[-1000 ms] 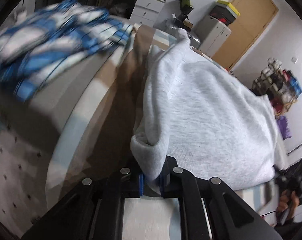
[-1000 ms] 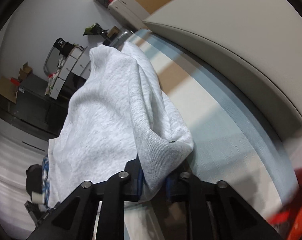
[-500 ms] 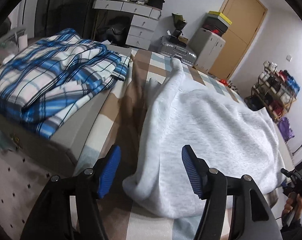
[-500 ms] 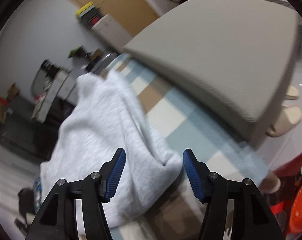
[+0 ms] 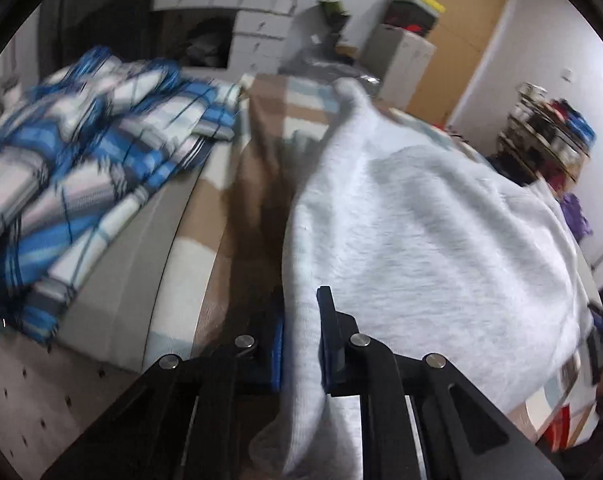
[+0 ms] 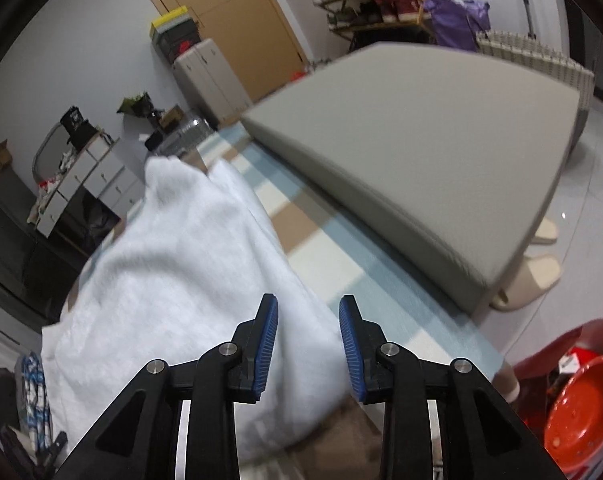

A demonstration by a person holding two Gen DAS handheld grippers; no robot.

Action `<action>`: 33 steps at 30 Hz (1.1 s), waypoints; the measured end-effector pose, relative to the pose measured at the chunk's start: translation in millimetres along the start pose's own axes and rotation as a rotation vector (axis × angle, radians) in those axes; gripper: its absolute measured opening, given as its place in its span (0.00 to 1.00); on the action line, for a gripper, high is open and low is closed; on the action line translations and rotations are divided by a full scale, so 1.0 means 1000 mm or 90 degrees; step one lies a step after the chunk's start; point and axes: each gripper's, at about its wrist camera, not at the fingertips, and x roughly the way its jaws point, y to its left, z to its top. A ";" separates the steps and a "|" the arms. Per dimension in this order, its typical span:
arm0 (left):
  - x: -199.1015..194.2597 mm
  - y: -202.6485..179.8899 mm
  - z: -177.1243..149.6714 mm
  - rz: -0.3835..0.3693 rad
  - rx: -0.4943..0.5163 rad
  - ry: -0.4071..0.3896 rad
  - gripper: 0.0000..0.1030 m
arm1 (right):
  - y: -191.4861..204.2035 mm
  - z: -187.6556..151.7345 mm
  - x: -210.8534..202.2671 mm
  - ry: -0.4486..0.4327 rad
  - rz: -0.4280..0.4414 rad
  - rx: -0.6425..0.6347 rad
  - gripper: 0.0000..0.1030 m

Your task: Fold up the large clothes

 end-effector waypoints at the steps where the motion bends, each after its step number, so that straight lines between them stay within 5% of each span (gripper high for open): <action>1: -0.003 0.000 0.002 -0.015 0.000 0.000 0.09 | 0.001 0.000 -0.001 -0.006 0.004 -0.004 0.37; 3: -0.006 0.002 0.010 -0.033 -0.007 0.005 0.12 | 0.015 0.008 -0.001 -0.023 0.018 -0.021 0.47; 5: -0.007 0.001 0.019 -0.018 -0.009 -0.002 0.25 | 0.030 0.014 0.004 -0.028 0.034 -0.038 0.55; 7: -0.009 0.000 0.027 -0.012 -0.013 -0.021 0.54 | 0.040 0.019 0.013 -0.025 0.046 -0.053 0.67; 8: -0.008 0.000 0.029 -0.012 -0.020 -0.031 0.57 | 0.046 0.022 0.018 -0.021 0.052 -0.061 0.67; 20: 0.031 -0.017 0.065 0.034 -0.056 -0.022 0.57 | 0.077 0.065 0.067 0.004 0.105 -0.134 0.76; 23: 0.039 -0.018 0.071 0.101 -0.064 0.011 0.57 | 0.075 0.074 0.086 0.029 0.110 -0.121 0.76; 30: 0.037 -0.049 0.076 0.084 0.043 -0.035 0.56 | 0.074 0.072 0.106 0.056 0.146 -0.139 0.71; 32: 0.047 -0.054 0.077 0.128 0.088 -0.029 0.32 | 0.076 0.071 0.109 0.054 0.153 -0.160 0.56; 33: 0.055 -0.053 0.078 0.154 0.096 -0.010 0.04 | 0.077 0.069 0.113 0.059 0.149 -0.168 0.41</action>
